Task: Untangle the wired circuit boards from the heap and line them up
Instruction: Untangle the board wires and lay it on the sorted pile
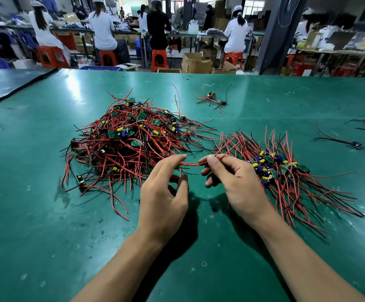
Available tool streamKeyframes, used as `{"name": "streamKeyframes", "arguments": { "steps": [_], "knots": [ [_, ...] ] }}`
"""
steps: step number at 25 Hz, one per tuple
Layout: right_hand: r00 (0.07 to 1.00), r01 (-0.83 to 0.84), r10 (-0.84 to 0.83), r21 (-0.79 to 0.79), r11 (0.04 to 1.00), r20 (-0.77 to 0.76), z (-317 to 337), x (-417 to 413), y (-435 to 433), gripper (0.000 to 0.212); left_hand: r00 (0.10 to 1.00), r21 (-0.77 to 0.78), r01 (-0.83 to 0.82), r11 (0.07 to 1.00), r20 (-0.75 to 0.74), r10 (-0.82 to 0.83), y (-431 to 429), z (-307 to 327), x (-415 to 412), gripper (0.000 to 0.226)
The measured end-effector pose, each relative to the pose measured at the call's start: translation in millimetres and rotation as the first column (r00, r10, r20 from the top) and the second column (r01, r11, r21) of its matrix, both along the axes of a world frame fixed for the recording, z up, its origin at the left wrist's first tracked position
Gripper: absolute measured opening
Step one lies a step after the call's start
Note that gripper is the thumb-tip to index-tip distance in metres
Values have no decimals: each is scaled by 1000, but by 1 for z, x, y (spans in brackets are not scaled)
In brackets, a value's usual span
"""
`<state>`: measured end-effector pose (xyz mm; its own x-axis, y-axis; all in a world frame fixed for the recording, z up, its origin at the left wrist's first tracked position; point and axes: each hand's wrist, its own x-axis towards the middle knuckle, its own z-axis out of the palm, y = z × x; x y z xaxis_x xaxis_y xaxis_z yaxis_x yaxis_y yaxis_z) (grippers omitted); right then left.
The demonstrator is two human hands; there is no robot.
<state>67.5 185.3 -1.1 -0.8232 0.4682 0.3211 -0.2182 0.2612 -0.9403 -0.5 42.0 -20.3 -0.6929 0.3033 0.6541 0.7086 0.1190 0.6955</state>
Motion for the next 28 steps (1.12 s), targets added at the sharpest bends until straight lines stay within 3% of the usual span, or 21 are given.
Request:
{"name": "streamKeyframes", "arguments": {
  "steps": [4,7,9,13,16,18,20,22,24,26,28],
  "knots": [
    [990,112,-131,-257,960,-57,8,0,7,29,995,53,-70,996,78,66,-2,1,-7,48],
    [962,135,-240,-535,834,-131,21,5,23,28,976,69,-122,990,192,107,-3,2,-14,44],
    [966,94,-222,-626,774,-129,24,7,25,29,981,28,-142,990,138,136,-3,1,-12,39],
    [994,25,-88,-672,740,-59,27,8,19,35,998,3,-54,999,22,53,-5,2,-5,33],
    [996,-76,24,-686,724,-86,31,8,15,24,990,-75,114,991,-71,-120,-3,7,11,38],
    [990,-139,81,-669,730,-117,28,8,14,20,974,-78,224,972,-5,-225,3,8,23,38],
    [985,-173,122,-621,765,-124,25,7,13,19,951,-27,281,959,142,-275,9,8,28,23],
    [982,-188,144,-566,803,-121,21,7,13,16,839,38,374,927,411,-355,9,10,27,8],
    [987,-164,143,-490,856,-79,16,6,15,15,547,219,475,852,685,-481,8,14,25,9],
    [991,-113,132,-368,923,27,11,6,14,21,246,419,472,776,783,-572,7,19,24,9],
    [977,-127,177,-334,934,121,7,6,11,29,130,512,445,735,775,-619,7,22,21,13]
  ]
}}
